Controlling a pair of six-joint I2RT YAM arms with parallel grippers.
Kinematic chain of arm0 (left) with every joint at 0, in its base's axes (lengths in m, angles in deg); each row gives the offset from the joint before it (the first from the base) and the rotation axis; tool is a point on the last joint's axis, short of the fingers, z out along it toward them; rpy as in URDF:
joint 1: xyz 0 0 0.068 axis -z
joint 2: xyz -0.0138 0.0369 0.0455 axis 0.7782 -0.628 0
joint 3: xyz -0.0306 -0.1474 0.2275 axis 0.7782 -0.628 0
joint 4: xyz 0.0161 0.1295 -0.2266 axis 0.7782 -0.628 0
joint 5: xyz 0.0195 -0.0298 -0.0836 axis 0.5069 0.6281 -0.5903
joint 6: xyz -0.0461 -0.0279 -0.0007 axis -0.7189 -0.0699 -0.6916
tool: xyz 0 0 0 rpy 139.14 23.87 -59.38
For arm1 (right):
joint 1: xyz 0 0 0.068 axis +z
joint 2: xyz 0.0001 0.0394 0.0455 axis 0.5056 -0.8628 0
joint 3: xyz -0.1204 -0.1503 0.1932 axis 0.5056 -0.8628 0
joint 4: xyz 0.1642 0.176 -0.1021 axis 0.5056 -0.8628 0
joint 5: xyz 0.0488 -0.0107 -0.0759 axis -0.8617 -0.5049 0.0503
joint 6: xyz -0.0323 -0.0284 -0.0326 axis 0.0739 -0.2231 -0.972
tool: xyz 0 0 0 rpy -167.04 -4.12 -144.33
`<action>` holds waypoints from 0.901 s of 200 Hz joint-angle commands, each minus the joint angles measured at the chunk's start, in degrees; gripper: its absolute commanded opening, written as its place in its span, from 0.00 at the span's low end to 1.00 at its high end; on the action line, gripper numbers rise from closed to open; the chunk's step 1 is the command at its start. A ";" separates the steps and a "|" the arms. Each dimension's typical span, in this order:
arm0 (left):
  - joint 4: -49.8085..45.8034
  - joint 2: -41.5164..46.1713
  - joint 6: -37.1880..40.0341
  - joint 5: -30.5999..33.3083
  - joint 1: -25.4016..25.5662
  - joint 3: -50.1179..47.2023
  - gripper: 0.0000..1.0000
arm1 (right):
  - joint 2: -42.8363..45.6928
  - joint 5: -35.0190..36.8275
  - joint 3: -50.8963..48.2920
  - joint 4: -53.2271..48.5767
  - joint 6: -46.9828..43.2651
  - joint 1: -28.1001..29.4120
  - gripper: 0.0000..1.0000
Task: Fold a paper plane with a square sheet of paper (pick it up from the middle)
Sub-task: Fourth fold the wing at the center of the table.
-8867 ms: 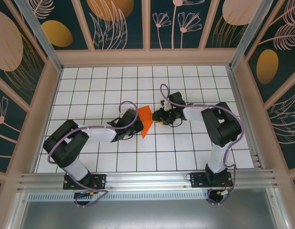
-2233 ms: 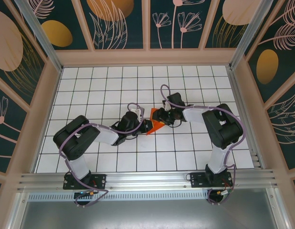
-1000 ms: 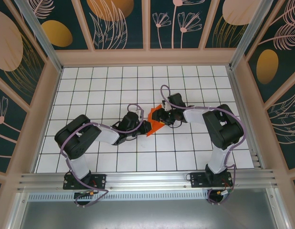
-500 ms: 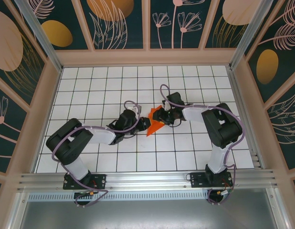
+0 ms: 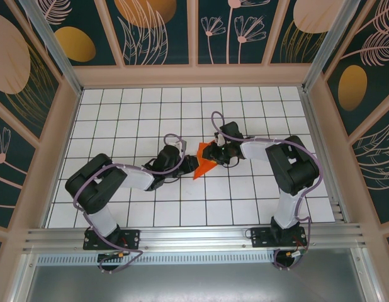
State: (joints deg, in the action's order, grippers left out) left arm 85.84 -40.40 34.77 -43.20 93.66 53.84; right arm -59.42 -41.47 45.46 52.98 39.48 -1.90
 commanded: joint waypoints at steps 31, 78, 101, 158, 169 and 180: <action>3.19 -2.46 -1.45 -2.69 -0.27 1.79 0.14 | -6.21 9.98 -3.73 -6.44 0.65 -0.61 0.33; 0.10 -4.00 -1.61 -1.17 -0.21 2.85 0.12 | -6.55 10.63 -3.81 -6.93 1.62 -0.60 0.29; -1.16 -4.57 -1.59 -0.63 -0.24 3.26 0.10 | -6.60 10.72 -3.88 -7.14 1.72 -0.59 0.29; -6.57 -5.02 -1.53 2.58 -0.35 4.65 0.09 | -6.82 10.87 -3.04 -8.46 2.24 -0.52 0.30; -7.28 -5.09 -1.59 3.15 -0.36 4.83 0.09 | -7.04 11.03 -2.68 -9.04 2.60 -0.51 0.30; -7.86 -5.18 -1.41 3.42 -0.37 5.01 0.08 | -7.30 11.28 -2.28 -9.62 2.95 -0.52 0.30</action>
State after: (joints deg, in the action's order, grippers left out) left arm 81.32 -44.44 33.70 -42.00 93.62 57.56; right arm -59.88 -40.93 45.79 52.32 41.99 -2.18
